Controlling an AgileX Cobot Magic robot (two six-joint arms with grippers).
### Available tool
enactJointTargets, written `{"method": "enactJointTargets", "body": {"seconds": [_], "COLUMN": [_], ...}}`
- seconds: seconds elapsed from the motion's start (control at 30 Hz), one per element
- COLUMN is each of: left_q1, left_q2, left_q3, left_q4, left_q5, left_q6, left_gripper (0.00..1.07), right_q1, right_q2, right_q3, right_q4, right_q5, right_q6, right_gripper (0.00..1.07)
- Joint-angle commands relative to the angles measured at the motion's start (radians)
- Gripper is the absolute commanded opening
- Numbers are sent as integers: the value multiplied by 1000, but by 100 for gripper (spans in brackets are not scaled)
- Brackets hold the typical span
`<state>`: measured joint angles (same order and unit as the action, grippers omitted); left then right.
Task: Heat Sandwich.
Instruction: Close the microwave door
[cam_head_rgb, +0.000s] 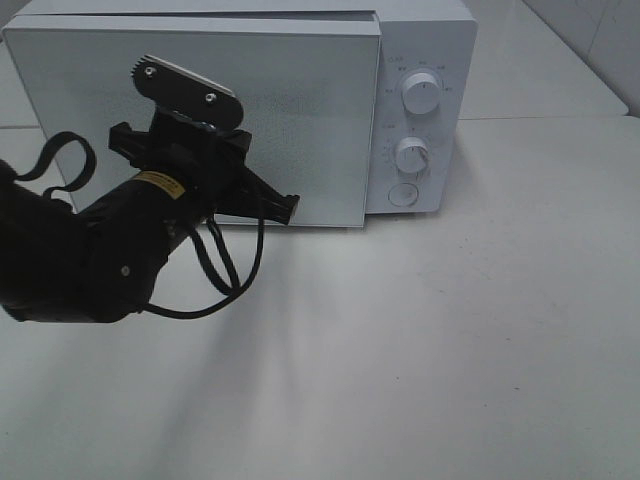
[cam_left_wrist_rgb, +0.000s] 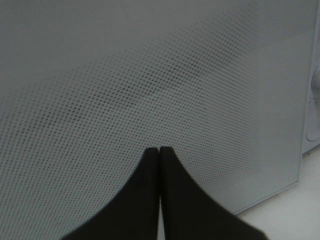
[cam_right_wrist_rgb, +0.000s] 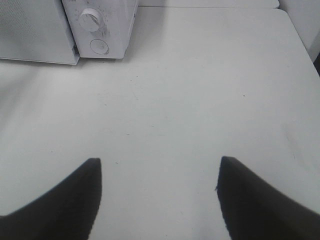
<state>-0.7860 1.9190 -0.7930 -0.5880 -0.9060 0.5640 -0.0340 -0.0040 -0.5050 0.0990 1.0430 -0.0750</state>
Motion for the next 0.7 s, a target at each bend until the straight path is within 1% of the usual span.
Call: {"method": "enactJointTargets", "body": {"seconds": [0.03,0.07,0.1,0.17,0.2,0.23,0.27,0.33,0.37,0.4,0.47,0.5,0.53,0.63,0.67,0.7], "left_q1": [-26,-32,-47,-56,-56,-60,-60,-60,-60,-60,-60,-60,-60,-60,-60,-60], "left_q2": [17,24,43,59,59,73,78,86,86,92,99,112,112,134,134,147], "left_q3": [-41,-53,-83,-108,-108,-128,-137,-152,-152,-171,-190,-211,-211,-237,-237,-252], "left_q4": [-59,-70,-80,-85,-85,-92,-94,-100,-100,-116,-137,-161,-161,-180,-180,-184], "left_q5": [-4,-3,2,13,13,19,22,21,21,22,22,22,22,20,20,19], "left_q6": [99,134,234,328,328,414,445,489,489,535,605,697,697,829,829,910], "left_gripper": [0,0,0,0,0,0,0,0,0,0,0,0,0,0,0,0], "right_q1": [2,2,2,2,2,2,2,2,2,2,2,2,2,2,2,2], "right_q2": [-26,-26,-26,-26,-26,-26,-26,-26,-26,-26,-26,-26,-26,-26,-26,-26], "right_q3": [2,2,2,2,2,2,2,2,2,2,2,2,2,2,2,2], "right_q4": [-4,-4,-4,-4,-4,-4,-4,-4,-4,-4,-4,-4,-4,-4,-4,-4], "right_q5": [-5,-5,-5,-5,-5,-5,-5,-5,-5,-5,-5,-5,-5,-5,-5,-5], "right_q6": [9,9,9,9,9,9,9,9,9,9,9,9,9,9,9,9], "right_gripper": [65,65,65,65,65,65,65,65,65,65,65,65,65,65,65,65]}}
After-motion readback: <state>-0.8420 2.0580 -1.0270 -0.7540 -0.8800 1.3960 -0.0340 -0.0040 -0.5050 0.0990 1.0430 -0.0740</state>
